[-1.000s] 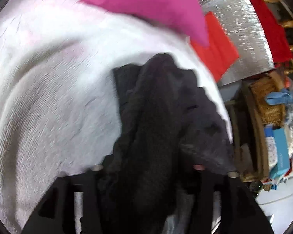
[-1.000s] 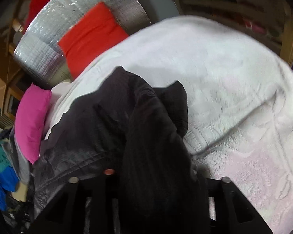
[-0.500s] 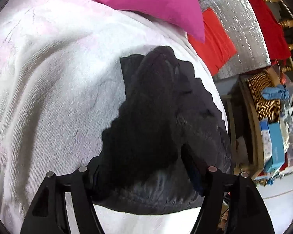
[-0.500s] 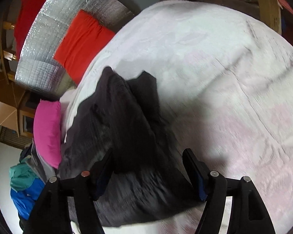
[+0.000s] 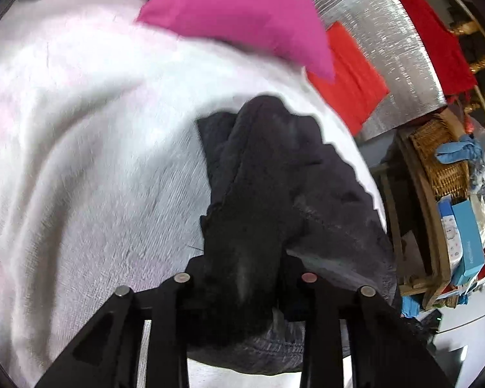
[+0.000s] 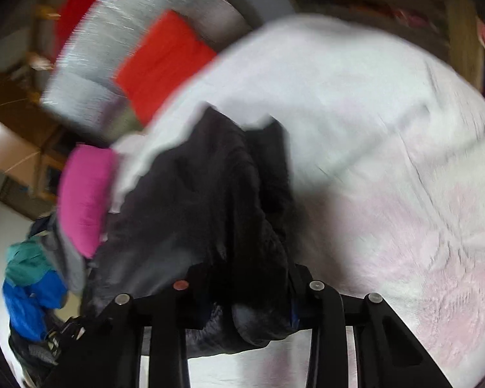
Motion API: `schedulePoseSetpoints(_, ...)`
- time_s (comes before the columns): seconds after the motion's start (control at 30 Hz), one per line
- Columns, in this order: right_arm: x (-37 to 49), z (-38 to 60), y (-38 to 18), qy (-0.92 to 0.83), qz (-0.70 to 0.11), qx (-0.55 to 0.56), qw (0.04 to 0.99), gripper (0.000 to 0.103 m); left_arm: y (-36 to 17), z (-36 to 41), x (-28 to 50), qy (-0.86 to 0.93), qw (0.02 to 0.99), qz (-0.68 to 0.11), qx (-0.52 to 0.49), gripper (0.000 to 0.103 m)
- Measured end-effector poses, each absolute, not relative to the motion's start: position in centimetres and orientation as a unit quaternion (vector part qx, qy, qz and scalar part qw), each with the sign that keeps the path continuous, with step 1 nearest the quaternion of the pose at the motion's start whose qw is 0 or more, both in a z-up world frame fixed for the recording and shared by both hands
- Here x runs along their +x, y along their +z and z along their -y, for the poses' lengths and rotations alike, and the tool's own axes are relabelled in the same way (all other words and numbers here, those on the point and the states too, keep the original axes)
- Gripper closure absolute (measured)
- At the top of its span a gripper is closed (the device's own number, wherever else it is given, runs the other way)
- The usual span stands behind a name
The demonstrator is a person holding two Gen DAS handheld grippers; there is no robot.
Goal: Fold large clothes
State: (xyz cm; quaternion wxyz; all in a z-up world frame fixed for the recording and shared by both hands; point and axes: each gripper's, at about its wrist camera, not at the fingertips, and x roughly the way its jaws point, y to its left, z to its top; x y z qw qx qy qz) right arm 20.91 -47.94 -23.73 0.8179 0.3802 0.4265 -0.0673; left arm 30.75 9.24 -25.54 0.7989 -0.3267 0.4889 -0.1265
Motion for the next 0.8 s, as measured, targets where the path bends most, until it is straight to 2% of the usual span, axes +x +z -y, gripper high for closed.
schedulePoseSetpoints(0.03,20.9,48.2,-24.0,-0.067,-0.429,0.388,0.813,0.061,-25.7,-9.3,30.8,-0.122,0.797,-0.493,-0.327,0.054)
schedulePoseSetpoints(0.1,20.8,48.4,-23.9,-0.069,-0.428,0.395,0.81,0.054,-26.1,-9.7,30.8,-0.111,0.79,-0.501,-0.337,0.044)
schedulePoseSetpoints(0.17,20.4,48.4,-23.6,-0.079,-0.429,0.401,0.806,0.045,-26.3,-9.8,30.7,-0.112,0.78,-0.506,-0.351,0.042)
schedulePoseSetpoints(0.23,19.6,48.6,-22.9,-0.089,-0.418,0.411,0.805,0.043,-25.9,-10.0,29.9,-0.106,0.776,-0.512,-0.353,0.037)
schedulePoseSetpoints(0.33,17.2,48.8,-21.6,-0.109,-0.391,0.417,0.813,0.033,-24.3,-9.9,28.4,-0.083,0.796,-0.5,-0.331,0.035)
schedulePoseSetpoints(0.4,15.6,48.4,-20.5,-0.124,-0.363,0.411,0.827,0.033,-22.9,-10.2,27.0,-0.069,0.816,-0.479,-0.317,0.033)
schedulePoseSetpoints(0.5,13.2,47.6,-19.5,-0.119,-0.335,0.418,0.836,0.029,-21.2,-11.3,24.1,-0.047,0.841,-0.437,-0.315,0.022)
schedulePoseSetpoints(0.57,12.0,46.1,-19.5,-0.09,-0.33,0.424,0.838,0.029,-20.8,-10.9,22.5,-0.037,0.852,-0.425,-0.304,0.022)
schedulePoseSetpoints(0.7,12.1,41.7,-20.6,-0.021,-0.347,0.435,0.831,0.028,-21.9,-8.7,20.9,-0.092,0.837,-0.453,-0.293,0.021)
schedulePoseSetpoints(0.8,13.9,39.1,-22.7,0.001,-0.378,0.455,0.807,0.028,-24.1,-7.9,21.4,-0.12,0.795,-0.491,-0.336,0.021)
